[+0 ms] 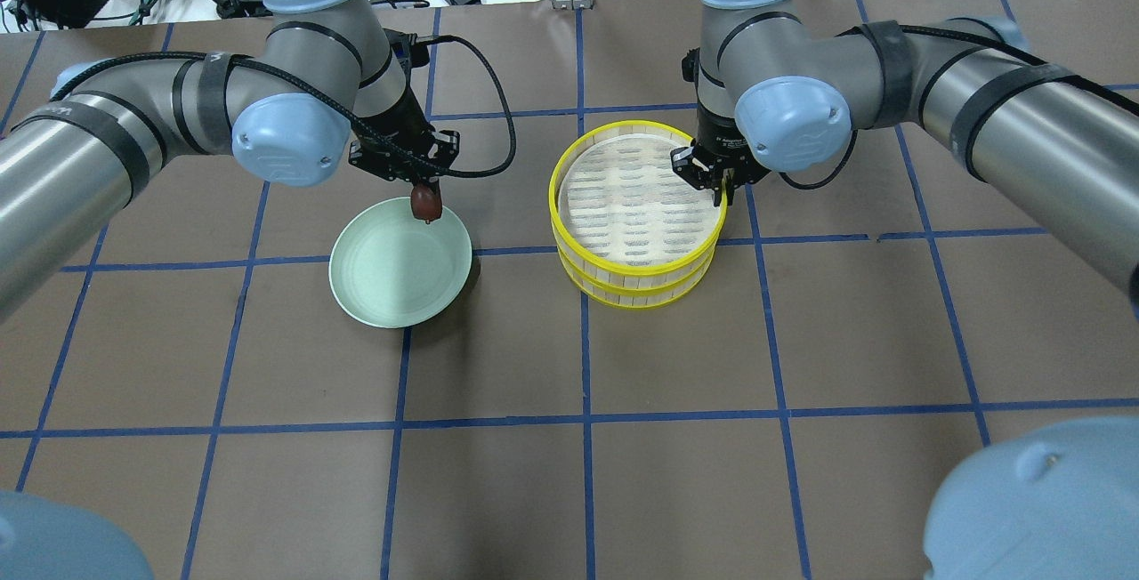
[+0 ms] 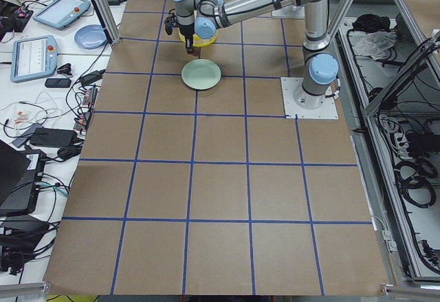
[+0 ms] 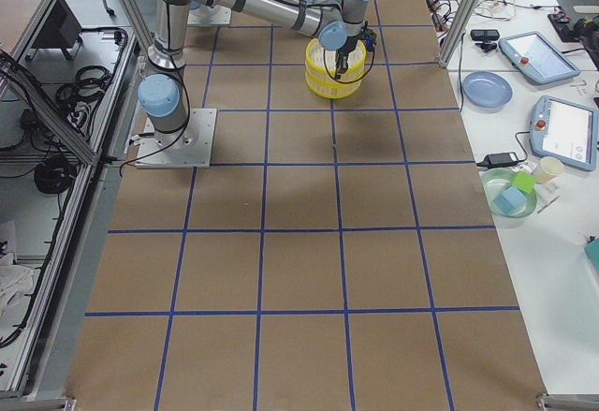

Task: Place buns in different layers of steamer
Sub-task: 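Release the brown bun onto the top tier with left while right lets go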

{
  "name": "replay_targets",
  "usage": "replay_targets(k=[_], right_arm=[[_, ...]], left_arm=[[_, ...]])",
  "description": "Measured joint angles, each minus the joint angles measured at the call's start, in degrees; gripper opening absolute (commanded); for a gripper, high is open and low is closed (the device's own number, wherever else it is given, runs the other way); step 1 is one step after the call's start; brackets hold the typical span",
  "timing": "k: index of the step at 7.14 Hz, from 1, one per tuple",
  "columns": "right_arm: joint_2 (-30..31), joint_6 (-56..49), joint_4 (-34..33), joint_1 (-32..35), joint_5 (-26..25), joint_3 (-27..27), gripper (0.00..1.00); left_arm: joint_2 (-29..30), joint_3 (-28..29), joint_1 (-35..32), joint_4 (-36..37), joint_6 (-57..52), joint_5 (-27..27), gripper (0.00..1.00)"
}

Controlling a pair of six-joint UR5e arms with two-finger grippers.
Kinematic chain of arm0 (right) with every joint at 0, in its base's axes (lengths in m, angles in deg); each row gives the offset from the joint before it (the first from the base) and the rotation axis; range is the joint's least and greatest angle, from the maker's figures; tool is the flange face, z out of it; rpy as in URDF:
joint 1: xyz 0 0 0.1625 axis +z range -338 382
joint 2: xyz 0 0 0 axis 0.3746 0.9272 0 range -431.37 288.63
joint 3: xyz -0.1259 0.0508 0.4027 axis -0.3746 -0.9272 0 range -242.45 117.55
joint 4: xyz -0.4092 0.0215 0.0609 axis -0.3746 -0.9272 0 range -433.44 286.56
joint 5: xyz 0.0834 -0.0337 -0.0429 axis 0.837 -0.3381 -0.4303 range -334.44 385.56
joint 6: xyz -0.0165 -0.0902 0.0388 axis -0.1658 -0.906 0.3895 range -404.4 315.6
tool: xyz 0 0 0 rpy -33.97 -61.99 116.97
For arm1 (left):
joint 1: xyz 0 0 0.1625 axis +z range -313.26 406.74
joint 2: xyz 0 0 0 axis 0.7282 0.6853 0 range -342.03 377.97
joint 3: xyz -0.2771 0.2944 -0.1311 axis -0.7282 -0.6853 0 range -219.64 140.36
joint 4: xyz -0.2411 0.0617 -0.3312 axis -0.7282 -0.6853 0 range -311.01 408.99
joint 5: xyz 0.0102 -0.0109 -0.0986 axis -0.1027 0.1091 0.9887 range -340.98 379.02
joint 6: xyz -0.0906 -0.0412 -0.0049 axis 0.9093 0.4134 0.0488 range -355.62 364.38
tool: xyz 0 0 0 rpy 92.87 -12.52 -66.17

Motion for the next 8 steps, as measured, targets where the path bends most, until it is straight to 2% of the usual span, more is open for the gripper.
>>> replay_targets(k=[3, 5, 8], right_arm=[[0.8, 0.1, 0.0, -0.1, 0.4, -0.4, 1.00], [4.8, -0.4, 0.4, -1.1, 0.4, -1.9, 1.00], [14.4, -0.5, 6.0, -4.0, 1.0, -3.4, 1.00]], left_arm=[[-0.2, 2.7, -3.1, -0.7, 5.6, 0.1, 0.00], [0.4, 5.6, -7.5, -0.7, 14.7, 1.8, 0.00], [2.8, 7.3, -10.1, 0.2, 29.5, 13.6, 0.00]])
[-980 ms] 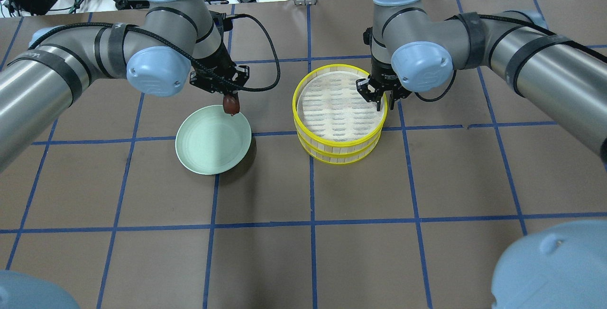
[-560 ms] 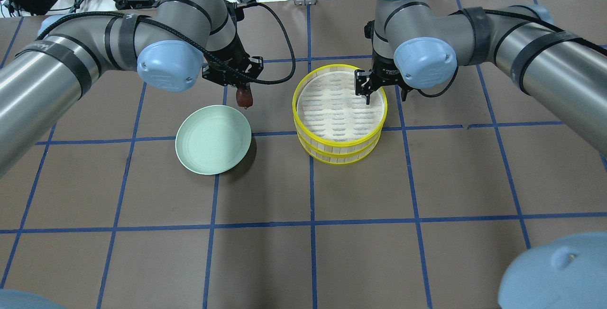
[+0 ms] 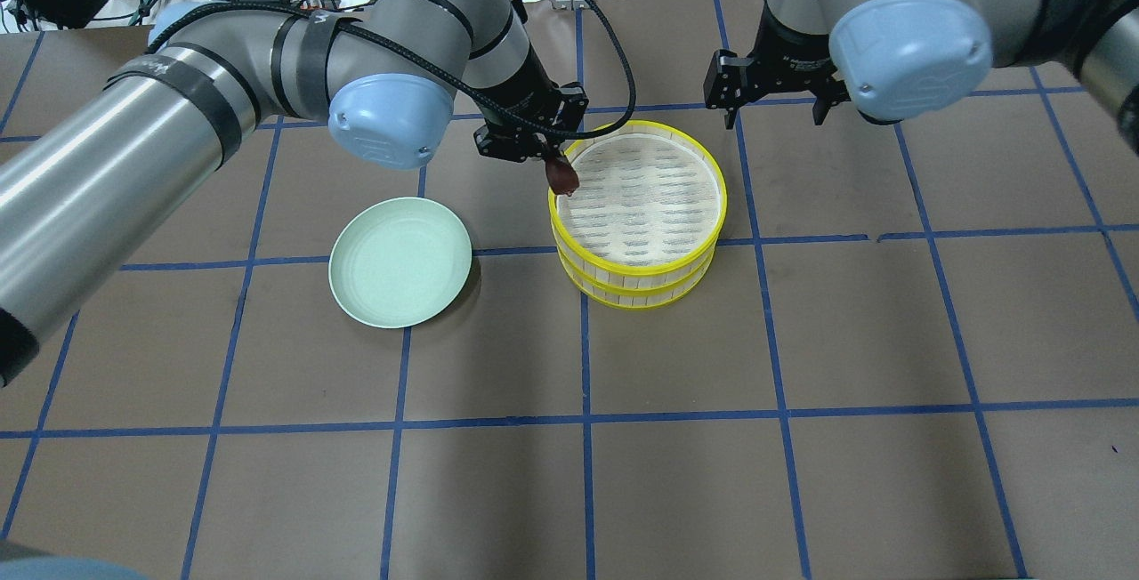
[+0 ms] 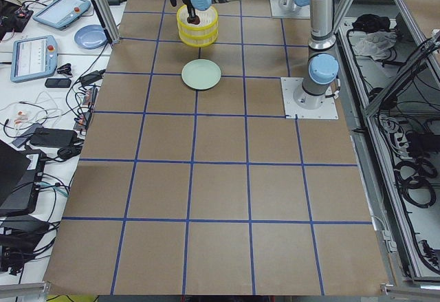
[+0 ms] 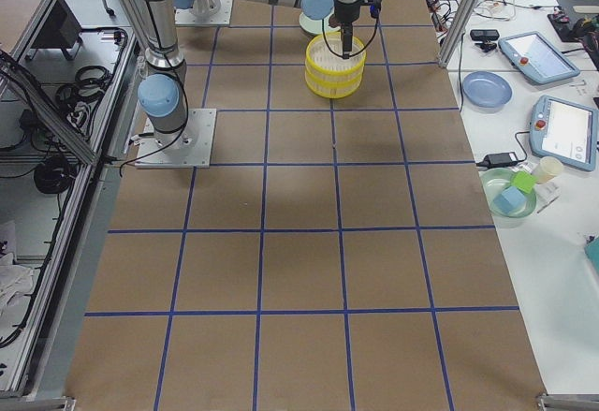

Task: Place buns in different layers of steamer
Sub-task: 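Release the brown bun onto the top tier with left while right lets go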

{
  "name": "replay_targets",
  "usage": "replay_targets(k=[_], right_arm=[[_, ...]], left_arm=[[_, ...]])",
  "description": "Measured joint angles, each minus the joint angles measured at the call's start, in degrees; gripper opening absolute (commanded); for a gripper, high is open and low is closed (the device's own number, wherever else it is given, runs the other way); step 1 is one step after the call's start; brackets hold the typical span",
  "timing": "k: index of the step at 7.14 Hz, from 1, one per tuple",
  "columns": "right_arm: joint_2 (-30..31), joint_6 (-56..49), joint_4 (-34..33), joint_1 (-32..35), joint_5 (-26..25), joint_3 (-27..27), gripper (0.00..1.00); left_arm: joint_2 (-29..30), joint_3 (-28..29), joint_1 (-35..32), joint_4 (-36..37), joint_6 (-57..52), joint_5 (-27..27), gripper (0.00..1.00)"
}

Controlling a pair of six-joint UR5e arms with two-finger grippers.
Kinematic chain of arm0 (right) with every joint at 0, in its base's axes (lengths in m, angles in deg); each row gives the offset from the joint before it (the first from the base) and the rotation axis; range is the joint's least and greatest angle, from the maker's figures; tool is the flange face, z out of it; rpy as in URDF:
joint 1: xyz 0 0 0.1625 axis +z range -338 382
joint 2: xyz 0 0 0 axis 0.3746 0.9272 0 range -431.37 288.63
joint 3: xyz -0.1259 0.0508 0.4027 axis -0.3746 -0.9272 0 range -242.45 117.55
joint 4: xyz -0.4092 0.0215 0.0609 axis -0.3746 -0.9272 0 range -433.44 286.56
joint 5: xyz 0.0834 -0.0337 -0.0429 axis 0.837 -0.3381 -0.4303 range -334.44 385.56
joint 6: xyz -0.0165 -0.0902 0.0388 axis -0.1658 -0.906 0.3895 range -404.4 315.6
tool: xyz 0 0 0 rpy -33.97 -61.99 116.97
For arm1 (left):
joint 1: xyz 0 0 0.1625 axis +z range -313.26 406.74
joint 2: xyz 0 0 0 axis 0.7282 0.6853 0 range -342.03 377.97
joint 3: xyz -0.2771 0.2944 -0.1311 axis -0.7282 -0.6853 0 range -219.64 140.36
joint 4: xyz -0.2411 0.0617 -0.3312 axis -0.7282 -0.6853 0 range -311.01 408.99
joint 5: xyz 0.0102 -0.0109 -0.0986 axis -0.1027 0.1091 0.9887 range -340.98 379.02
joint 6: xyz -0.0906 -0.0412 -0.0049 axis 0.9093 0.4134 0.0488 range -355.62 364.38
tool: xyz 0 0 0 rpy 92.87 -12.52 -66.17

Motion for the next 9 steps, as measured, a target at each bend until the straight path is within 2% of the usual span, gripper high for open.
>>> replay_targets(k=[1, 2, 3, 4, 6, 7, 8, 9], right_arm=[[2.8, 0.0, 2.4, -1.0, 1.0, -0.8, 1.00], [4.5, 0.0, 4.9, -2.0, 1.6, -1.8, 1.00], [5.2, 0.0, 6.3, -2.6, 2.4, -2.5, 1.00], [5.2, 0.0, 7.0, -3.0, 3.7, -3.3, 1.00], [4.0, 0.0, 11.3, -3.1, 4.5, -6.9, 1.00], [3.4, 0.0, 14.6, -3.1, 4.3, -8.6, 1.00], [3.6, -0.1, 17.6, -3.1, 4.0, -9.2, 1.00], [4.1, -0.1, 19.4, -3.0, 3.8, -9.1, 1.00]], left_arm=[[1.1, 0.0, -0.5, 0.8, 3.6, 3.7, 0.14], [2.3, 0.0, -1.2, 2.4, 6.5, 6.9, 0.44], [3.2, -0.1, -1.7, 4.1, 7.8, 8.3, 0.65], [3.9, -0.1, -2.0, 5.0, 8.4, 8.7, 0.76], [4.1, -0.3, -2.2, 5.4, 8.6, 8.9, 0.85], [3.9, -0.3, -2.2, 5.5, 8.6, 8.9, 0.85], [3.6, -0.4, -2.2, 5.5, 8.6, 8.9, 0.86], [3.4, -0.4, -2.2, 5.5, 8.6, 8.9, 0.92]])
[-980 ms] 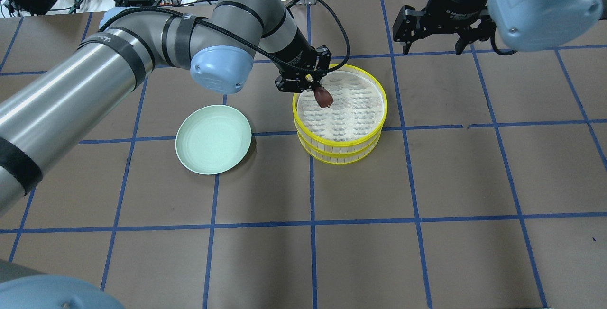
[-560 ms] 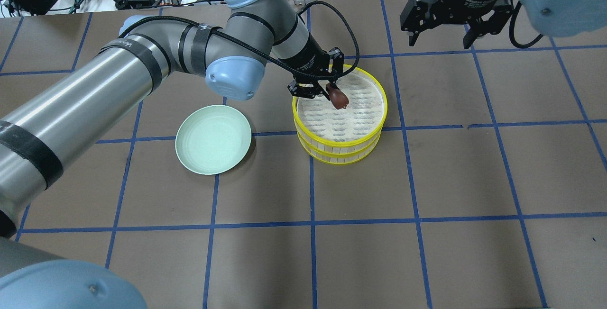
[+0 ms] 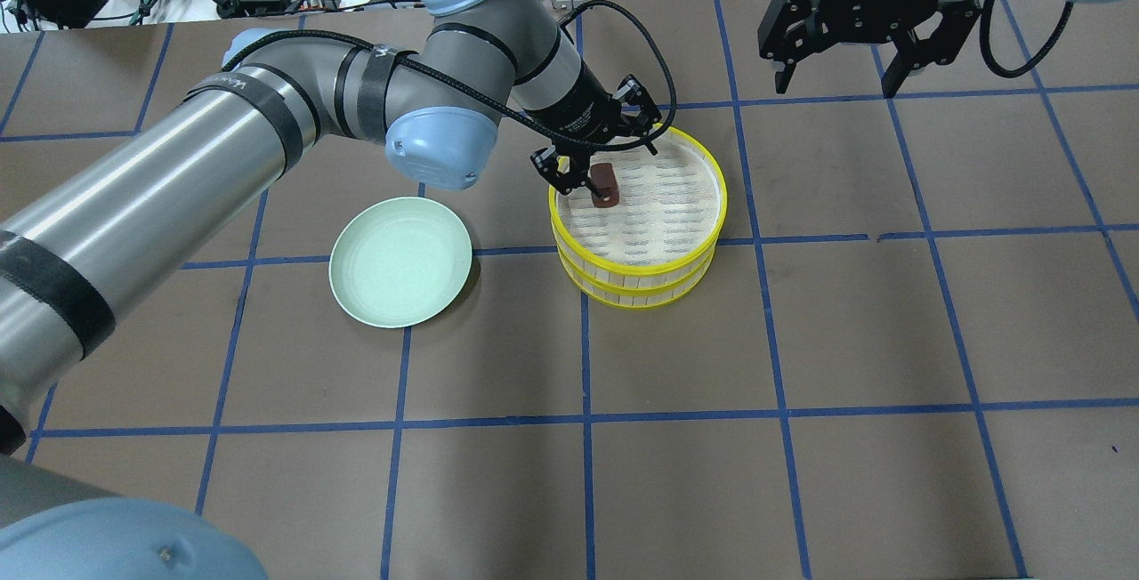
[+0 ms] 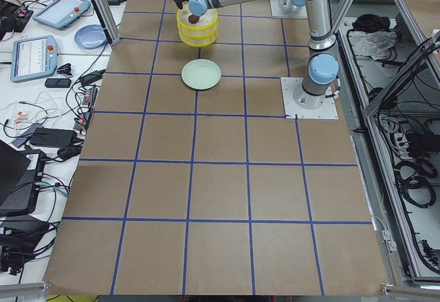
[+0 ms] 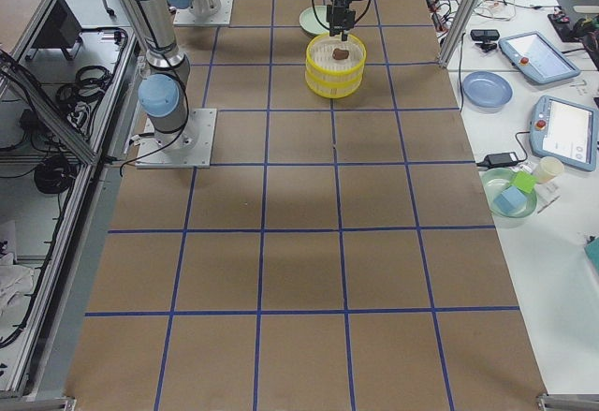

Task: Place buns in different layers of steamer

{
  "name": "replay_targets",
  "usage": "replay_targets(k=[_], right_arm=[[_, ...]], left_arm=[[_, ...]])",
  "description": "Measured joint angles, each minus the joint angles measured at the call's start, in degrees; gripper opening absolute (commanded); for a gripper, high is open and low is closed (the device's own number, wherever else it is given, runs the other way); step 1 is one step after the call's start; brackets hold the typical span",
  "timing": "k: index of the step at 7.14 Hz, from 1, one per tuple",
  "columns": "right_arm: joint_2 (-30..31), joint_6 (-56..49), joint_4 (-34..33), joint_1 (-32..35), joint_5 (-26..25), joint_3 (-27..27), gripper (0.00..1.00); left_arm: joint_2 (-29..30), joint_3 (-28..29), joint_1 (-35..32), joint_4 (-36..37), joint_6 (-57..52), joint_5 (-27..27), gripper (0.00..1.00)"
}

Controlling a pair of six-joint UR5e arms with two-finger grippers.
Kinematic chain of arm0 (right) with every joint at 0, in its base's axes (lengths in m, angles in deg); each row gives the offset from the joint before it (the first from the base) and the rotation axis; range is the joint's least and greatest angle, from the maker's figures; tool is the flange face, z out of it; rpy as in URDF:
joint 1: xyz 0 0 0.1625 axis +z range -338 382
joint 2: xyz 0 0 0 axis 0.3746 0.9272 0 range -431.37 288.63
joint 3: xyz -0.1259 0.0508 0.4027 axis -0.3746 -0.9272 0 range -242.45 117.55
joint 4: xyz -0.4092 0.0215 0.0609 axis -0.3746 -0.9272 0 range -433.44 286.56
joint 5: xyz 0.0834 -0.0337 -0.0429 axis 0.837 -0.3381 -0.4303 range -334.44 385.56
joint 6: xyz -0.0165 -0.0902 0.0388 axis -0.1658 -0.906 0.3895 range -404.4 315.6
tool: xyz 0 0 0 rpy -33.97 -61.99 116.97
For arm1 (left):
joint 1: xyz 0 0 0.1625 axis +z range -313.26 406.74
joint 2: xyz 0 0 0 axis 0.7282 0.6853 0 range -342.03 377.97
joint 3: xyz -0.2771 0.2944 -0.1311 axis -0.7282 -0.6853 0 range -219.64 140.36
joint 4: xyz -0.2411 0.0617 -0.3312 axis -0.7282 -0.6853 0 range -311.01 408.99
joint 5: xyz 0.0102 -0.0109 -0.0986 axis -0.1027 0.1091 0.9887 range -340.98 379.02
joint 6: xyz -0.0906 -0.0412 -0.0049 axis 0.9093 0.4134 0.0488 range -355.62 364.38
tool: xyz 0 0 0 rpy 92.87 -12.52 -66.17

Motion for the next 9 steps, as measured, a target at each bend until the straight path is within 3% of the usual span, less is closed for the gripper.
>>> replay_targets(k=[1, 2, 5, 7, 9], right_arm=[[0.7, 0.1, 0.5, 0.0, 0.0, 0.6, 1.00], [1.1, 0.1, 0.4, 0.0, 0.0, 1.3, 1.00], [1.2, 0.0, -1.1, -0.3, 0.1, 1.9, 1.00], [0.9, -1.0, -4.2, -1.7, 0.1, 2.3, 1.00], [0.9, -2.9, -5.6, -3.0, 0.1, 2.9, 1.00]], left_arm=[[-0.3, 0.0, 0.0, 0.0, -0.1, -0.4, 1.00], [-1.0, -0.2, 0.2, -0.2, -0.7, -2.3, 1.00], [-5.6, -1.5, 1.9, -4.0, -12.5, -14.7, 1.00], [-10.9, -1.7, 6.0, -10.9, -23.5, -19.7, 1.00], [-17.3, -1.4, 12.0, -19.5, -33.2, -21.4, 1.00]])
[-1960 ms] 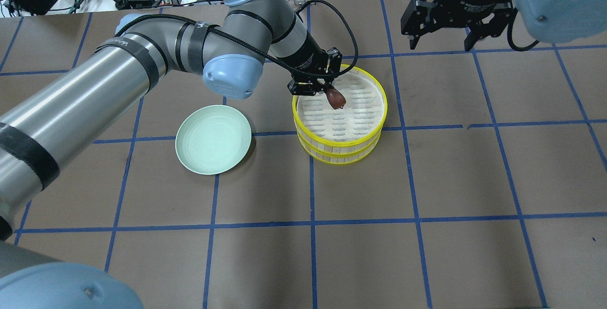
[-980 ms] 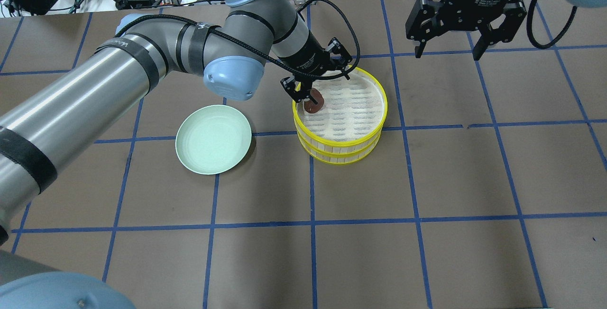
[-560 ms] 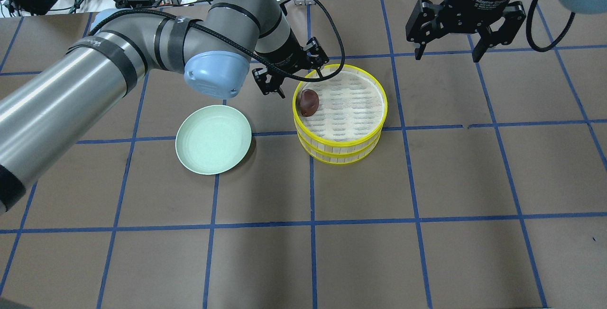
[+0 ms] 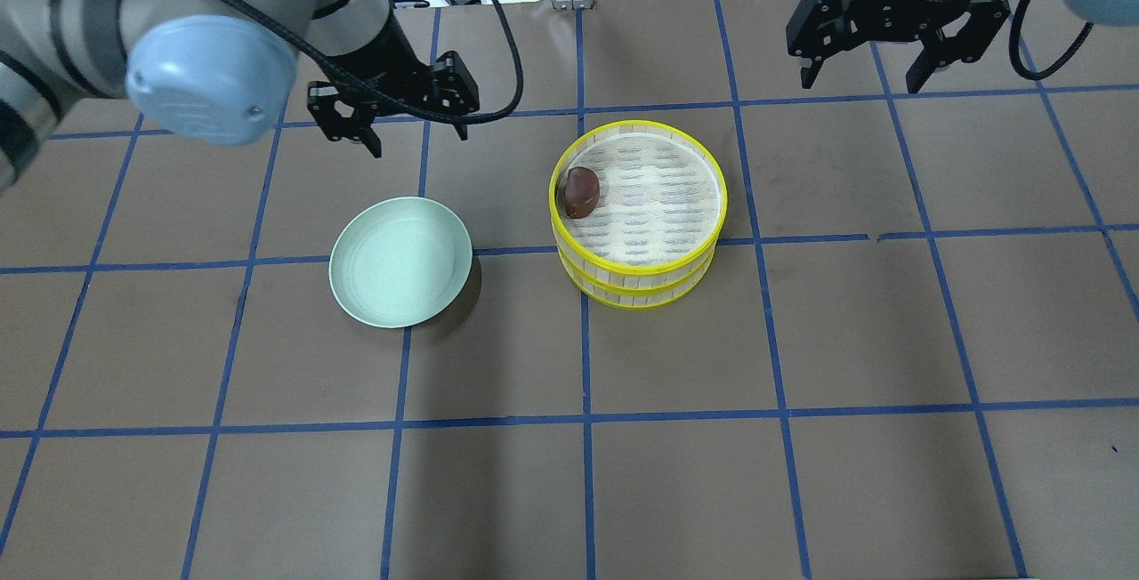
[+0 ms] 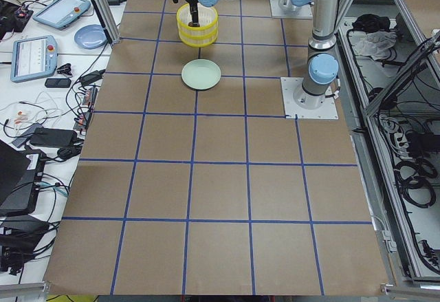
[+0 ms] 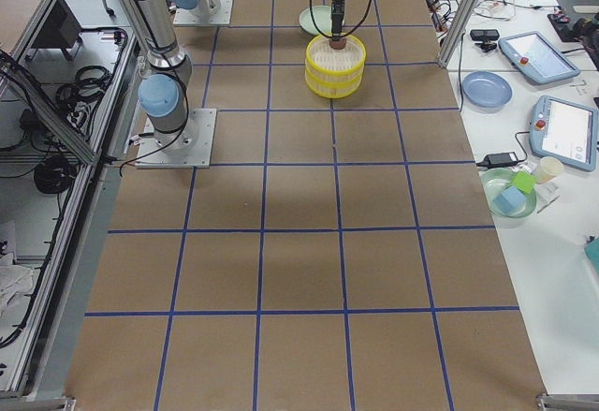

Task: Place buns in different layers of steamer

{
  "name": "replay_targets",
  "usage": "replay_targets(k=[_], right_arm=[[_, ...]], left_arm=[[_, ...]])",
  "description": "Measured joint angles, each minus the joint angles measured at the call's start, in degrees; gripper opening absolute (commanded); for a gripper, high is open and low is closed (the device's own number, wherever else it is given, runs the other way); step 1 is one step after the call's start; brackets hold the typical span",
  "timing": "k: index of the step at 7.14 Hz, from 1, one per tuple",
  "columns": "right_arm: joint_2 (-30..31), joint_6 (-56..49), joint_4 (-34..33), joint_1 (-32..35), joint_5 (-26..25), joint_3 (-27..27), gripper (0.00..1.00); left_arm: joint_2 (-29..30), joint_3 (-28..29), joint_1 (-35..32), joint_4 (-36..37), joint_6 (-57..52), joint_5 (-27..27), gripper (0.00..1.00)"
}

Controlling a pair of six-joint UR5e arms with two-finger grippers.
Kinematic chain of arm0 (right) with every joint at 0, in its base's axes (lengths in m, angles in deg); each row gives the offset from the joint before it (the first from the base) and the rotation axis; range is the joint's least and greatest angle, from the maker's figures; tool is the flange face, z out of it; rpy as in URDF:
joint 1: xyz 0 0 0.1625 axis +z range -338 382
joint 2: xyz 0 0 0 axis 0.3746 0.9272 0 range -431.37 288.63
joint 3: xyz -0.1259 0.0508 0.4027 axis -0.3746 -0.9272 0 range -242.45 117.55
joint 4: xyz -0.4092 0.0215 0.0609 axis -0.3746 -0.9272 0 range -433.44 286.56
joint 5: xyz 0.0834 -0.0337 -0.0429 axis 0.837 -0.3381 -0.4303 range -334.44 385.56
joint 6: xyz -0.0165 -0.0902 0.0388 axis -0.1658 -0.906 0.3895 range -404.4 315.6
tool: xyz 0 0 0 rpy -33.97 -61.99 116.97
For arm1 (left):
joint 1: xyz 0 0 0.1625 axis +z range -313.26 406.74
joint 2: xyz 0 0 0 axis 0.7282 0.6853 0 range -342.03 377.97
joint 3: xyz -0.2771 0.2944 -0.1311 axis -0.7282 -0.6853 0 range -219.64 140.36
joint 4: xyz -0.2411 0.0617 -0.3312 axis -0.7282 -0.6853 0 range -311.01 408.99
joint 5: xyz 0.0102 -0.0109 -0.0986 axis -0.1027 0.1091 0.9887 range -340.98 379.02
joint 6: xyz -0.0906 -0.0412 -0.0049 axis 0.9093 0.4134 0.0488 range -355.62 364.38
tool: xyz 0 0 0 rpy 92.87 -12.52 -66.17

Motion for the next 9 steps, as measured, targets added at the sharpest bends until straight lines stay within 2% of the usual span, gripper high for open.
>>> replay_targets(k=[3, 5, 9], right_arm=[[0.0, -0.5, -0.2, -0.3, 0.1, 0.2, 1.00], [0.2, -0.5, -0.2, -0.3, 0.2, 0.7, 1.00], [0.3, -0.5, -0.3, -0.3, 0.5, 1.0, 1.00]], left_arm=[[-7.5, 0.7, 2.7, -6.3, -4.2, -6.2, 1.00], [-11.1, 0.5, 2.6, -7.0, -3.9, -6.3, 1.00], [-11.2, -0.3, 2.6, -7.9, -5.9, -5.0, 1.00]])
